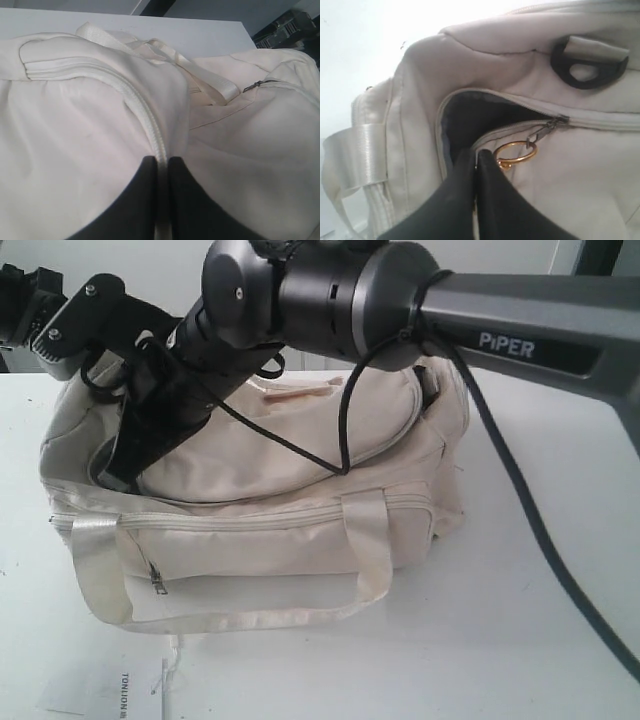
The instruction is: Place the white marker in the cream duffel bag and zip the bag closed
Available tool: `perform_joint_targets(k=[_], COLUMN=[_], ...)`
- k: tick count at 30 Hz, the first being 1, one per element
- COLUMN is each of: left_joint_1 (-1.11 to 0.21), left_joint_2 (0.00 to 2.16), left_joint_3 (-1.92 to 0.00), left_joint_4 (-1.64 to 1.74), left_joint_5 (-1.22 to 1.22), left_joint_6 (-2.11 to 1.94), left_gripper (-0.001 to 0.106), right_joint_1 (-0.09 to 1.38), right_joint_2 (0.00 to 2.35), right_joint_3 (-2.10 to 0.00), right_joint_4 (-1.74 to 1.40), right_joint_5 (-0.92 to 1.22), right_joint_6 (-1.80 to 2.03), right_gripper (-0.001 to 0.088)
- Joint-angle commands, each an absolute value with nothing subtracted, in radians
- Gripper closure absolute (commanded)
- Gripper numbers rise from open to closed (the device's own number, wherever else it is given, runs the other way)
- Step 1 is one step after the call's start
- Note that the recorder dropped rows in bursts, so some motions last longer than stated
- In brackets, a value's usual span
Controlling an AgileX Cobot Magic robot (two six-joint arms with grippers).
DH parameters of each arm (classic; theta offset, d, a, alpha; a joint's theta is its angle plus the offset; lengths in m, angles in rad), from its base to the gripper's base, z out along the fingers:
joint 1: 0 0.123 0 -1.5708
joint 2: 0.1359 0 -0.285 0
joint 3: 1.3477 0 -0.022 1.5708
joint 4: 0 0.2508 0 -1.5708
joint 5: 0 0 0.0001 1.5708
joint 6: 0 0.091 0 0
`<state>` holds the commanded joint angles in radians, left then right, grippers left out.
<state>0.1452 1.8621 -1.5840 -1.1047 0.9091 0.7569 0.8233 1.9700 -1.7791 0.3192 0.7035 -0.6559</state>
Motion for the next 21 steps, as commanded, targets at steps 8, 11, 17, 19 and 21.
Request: perform_joint_targets(k=[8, 11, 17, 19, 21], left_joint_1=[0.145, 0.145, 0.145, 0.145, 0.145], left_joint_2=[1.862, 1.862, 1.862, 1.862, 1.862], left_joint_3=[-1.584, -1.584, -1.584, -1.584, -1.584], left_joint_4=[-1.107, -1.107, -1.107, -1.107, -1.107], left_joint_5=[0.883, 0.879, 0.861, 0.861, 0.861], left_joint_6=[0.722, 0.71, 0.687, 0.687, 0.687], left_gripper=[0.105, 0.105, 0.105, 0.105, 0.105], right_joint_1=[0.828, 0.829, 0.832, 0.836, 0.839], right_joint_2=[1.966, 1.966, 1.966, 1.966, 1.966], right_joint_3=[-1.779, -1.779, -1.779, -1.779, -1.779], right_joint_4=[0.443, 0.462, 0.527, 0.527, 0.54], right_joint_5=[0.755, 0.779, 0.81, 0.81, 0.815], right_joint_6=[-0.654, -0.662, -0.677, -0.686, -0.695], right_gripper=[0.0868, 0.0868, 0.0868, 0.0868, 0.0868])
